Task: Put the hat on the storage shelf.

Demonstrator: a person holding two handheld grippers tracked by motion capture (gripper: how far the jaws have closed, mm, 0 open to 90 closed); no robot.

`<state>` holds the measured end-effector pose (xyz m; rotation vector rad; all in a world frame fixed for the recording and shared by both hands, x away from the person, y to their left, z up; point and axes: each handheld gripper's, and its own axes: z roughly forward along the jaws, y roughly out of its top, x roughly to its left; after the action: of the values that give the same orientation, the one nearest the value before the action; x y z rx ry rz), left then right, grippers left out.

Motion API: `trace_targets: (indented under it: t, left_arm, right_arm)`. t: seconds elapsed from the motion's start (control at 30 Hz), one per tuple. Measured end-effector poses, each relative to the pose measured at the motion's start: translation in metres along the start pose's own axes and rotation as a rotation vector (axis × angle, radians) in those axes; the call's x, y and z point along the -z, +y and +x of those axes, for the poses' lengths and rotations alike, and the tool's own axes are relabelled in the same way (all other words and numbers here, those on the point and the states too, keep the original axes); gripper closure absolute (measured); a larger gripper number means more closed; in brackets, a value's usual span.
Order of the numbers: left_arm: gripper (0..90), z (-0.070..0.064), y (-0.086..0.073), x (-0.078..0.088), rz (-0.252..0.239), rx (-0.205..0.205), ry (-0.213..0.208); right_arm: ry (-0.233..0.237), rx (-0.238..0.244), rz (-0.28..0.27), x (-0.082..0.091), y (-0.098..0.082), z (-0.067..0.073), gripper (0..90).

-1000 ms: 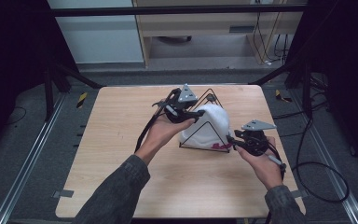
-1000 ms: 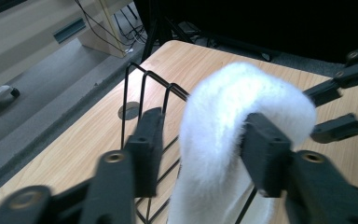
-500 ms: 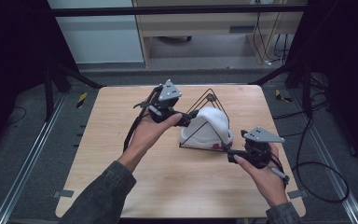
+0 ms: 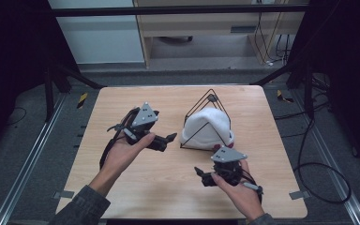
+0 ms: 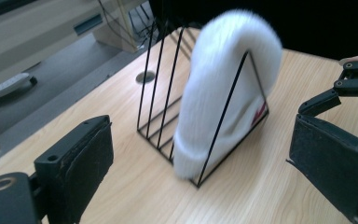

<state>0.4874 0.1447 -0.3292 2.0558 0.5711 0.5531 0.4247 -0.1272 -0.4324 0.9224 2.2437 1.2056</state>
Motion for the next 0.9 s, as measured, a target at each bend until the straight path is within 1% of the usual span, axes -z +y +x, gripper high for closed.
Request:
trace_targets:
  t: [0.1,0.17,0.27,0.33,0.47,0.53,0.6,0.67,0.7,0.77,0.87,0.9]
  left_arm:
    - [5.8,0.002,-0.014,0.003,0.025,0.012,-0.003]
    - [5.8,0.003,-0.021,0.005,0.039,0.013,-0.001]
    - [5.8,0.006,-0.033,0.009,0.058,0.011,0.005]
    - [5.8,0.008,-0.04,0.011,0.071,0.022,0.003]
    - [5.7,0.012,-0.056,0.015,0.097,0.029,0.01]
    - [5.7,0.015,-0.065,0.016,0.102,0.051,0.006]
    - [5.7,0.018,-0.074,0.016,0.116,0.064,0.011]
    - [5.7,0.021,-0.083,0.016,0.132,0.074,0.014]
    - [5.6,0.022,-0.087,0.015,0.139,0.077,0.019]
    - [5.6,0.026,-0.096,0.015,0.153,0.097,0.022]
    - [5.6,0.031,-0.111,0.014,0.172,0.124,0.029]
    - [5.7,0.033,-0.116,0.013,0.183,0.134,0.027]
  right_arm:
    - [0.038,0.027,0.036,-0.017,-0.003,0.012,12.6]
    - [0.047,0.024,0.054,-0.025,-0.005,0.016,13.2]
    - [0.057,0.017,0.077,-0.037,-0.008,0.019,14.2]
    - [0.061,0.011,0.094,-0.045,-0.009,0.02,14.9]
    - [0.069,0.007,0.126,-0.057,-0.011,0.021,15.3]
    - [0.076,0.006,0.13,-0.061,-0.012,0.021,15.4]
    - [0.075,0.006,0.14,-0.065,-0.012,0.022,15.8]
    - [0.089,0.018,0.156,-0.069,-0.012,0.024,15.7]
    - [0.097,0.022,0.154,-0.071,-0.012,0.025,15.7]
    - [0.107,0.029,0.166,-0.075,-0.012,0.026,15.3]
    - [0.093,0.022,0.182,-0.079,-0.013,0.026,14.7]
    - [0.095,0.016,0.183,-0.08,-0.013,0.026,14.4]
